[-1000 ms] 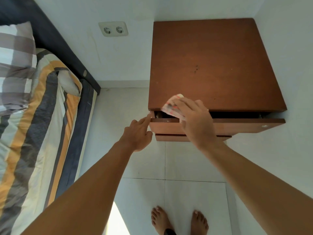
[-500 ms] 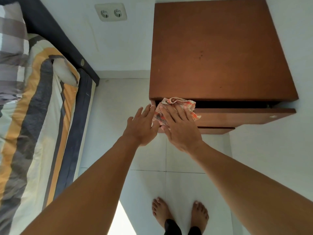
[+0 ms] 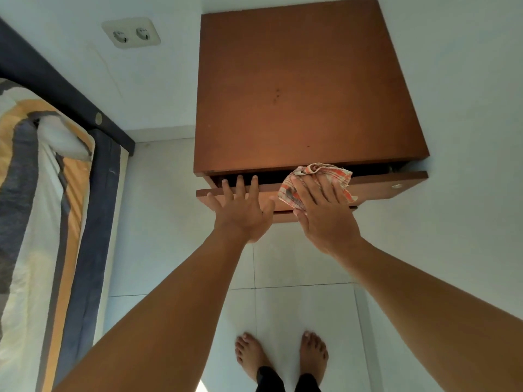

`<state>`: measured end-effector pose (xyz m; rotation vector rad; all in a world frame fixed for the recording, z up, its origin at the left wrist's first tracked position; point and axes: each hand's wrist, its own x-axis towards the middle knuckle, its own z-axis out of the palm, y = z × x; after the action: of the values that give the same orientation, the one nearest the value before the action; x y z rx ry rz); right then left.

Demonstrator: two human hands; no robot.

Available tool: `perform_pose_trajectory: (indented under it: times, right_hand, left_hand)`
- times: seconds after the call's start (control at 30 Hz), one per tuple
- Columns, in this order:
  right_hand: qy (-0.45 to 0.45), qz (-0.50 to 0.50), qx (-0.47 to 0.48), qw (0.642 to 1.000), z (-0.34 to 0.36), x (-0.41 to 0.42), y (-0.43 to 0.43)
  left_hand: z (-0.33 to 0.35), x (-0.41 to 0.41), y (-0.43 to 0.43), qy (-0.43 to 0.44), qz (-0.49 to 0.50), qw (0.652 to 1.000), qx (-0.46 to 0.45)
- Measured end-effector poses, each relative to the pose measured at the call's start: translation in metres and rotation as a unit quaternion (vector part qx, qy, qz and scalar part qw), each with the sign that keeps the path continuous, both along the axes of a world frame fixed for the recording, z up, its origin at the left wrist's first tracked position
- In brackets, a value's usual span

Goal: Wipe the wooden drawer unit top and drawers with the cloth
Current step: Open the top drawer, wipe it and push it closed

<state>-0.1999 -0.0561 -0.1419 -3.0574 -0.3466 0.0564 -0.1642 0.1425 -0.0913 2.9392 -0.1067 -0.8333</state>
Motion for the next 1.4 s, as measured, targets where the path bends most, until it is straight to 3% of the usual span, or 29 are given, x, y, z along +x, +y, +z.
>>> perform_pose_trajectory:
  times: [0.47,0.77,1.0,1.13,1.2,1.3,1.4]
  right_hand:
    - [-0.006,-0.099,-0.027,0.995,0.001,-0.007,-0.144]
    - [-0.019,-0.12,-0.024,0.992,-0.006,-0.005,-0.156]
    - [-0.083,-0.098,-0.07,0.989,-0.009,-0.006,-0.162]
    - [-0.089,-0.1,-0.078,0.988,-0.001,-0.01,-0.165]
    - [-0.062,-0.123,-0.112,0.984,0.016,-0.016,-0.157]
    - [0.084,-0.172,-0.2,0.961,0.056,-0.041,-0.129]
    - [0.162,-0.268,-0.084,0.946,0.076,-0.072,-0.096]
  left_hand:
    - [0.0,0.005,-0.028,0.033,0.025,0.998,0.051]
    - [0.004,0.008,-0.033,0.043,0.041,0.995,0.078]
    - [0.003,0.005,-0.033,0.031,0.042,0.995,0.091]
    - [0.005,0.006,-0.029,0.034,0.033,0.997,0.063]
    - [0.009,0.004,-0.02,0.028,0.023,0.999,0.016]
    - [0.013,-0.013,0.008,-0.017,0.0,0.999,-0.038]
    - [0.012,-0.032,0.04,-0.058,-0.002,0.998,-0.025]
